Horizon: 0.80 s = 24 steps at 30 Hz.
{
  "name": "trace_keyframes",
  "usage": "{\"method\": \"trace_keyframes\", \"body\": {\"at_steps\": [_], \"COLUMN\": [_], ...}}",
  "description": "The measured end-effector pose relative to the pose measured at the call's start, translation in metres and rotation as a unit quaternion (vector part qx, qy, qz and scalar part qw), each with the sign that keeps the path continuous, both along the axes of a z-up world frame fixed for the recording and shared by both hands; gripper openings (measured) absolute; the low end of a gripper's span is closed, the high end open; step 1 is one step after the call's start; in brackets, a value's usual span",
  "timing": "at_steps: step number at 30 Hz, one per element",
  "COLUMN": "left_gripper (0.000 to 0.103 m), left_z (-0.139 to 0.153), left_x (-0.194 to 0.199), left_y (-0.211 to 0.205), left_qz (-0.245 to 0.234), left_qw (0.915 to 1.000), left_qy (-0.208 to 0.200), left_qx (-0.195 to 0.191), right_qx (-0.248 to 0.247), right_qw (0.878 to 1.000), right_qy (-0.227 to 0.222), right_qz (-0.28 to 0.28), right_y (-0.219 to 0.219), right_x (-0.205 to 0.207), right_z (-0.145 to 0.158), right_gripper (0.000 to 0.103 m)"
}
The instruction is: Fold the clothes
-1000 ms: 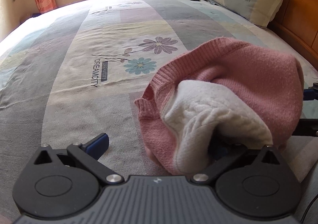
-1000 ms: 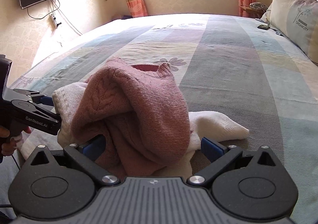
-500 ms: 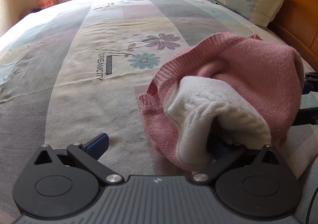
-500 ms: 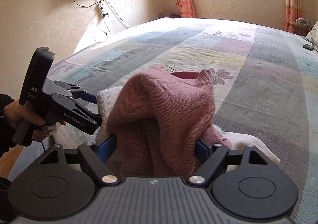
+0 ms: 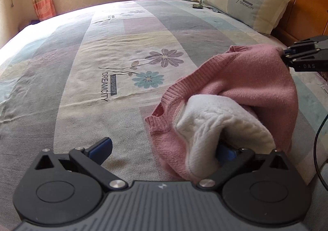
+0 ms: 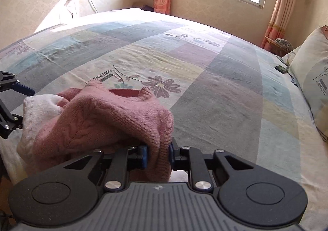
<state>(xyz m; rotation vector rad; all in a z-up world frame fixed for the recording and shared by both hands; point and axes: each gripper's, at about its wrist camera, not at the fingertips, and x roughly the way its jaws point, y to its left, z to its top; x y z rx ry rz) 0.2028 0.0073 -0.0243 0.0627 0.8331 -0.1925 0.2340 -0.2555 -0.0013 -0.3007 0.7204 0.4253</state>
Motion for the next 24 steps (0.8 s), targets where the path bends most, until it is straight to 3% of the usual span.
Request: {"method": "trace_keyframes", "body": {"at_steps": [7, 14, 19, 22, 24], "left_gripper": [0.102, 0.102, 0.102, 0.102, 0.102], "left_z": [0.002, 0.000, -0.005, -0.007, -0.007], "left_x": [0.015, 0.031, 0.043, 0.044, 0.042], "left_y": [-0.002, -0.005, -0.003, -0.003, -0.003], "left_qz": [-0.035, -0.059, -0.054, -0.055, -0.056], "left_qw": [0.9990, 0.9976, 0.9978, 0.9980, 0.9979], "left_qy": [0.003, -0.001, -0.004, -0.008, -0.008], "left_qx": [-0.028, -0.036, -0.038, -0.031, -0.030], "right_qx": [-0.068, -0.115, -0.136, -0.132, -0.113], "right_qw": [0.997, 0.990, 0.980, 0.975, 0.977], "right_qy": [0.011, 0.006, 0.009, 0.033, 0.032], "right_qz": [-0.020, -0.085, -0.144, -0.177, -0.175], "right_y": [-0.004, -0.021, -0.037, -0.044, -0.046], "right_x": [0.072, 0.140, 0.185, 0.194, 0.184], "right_z": [-0.010, -0.022, -0.034, -0.043, -0.040], "right_gripper": [0.023, 0.023, 0.023, 0.030, 0.033]}}
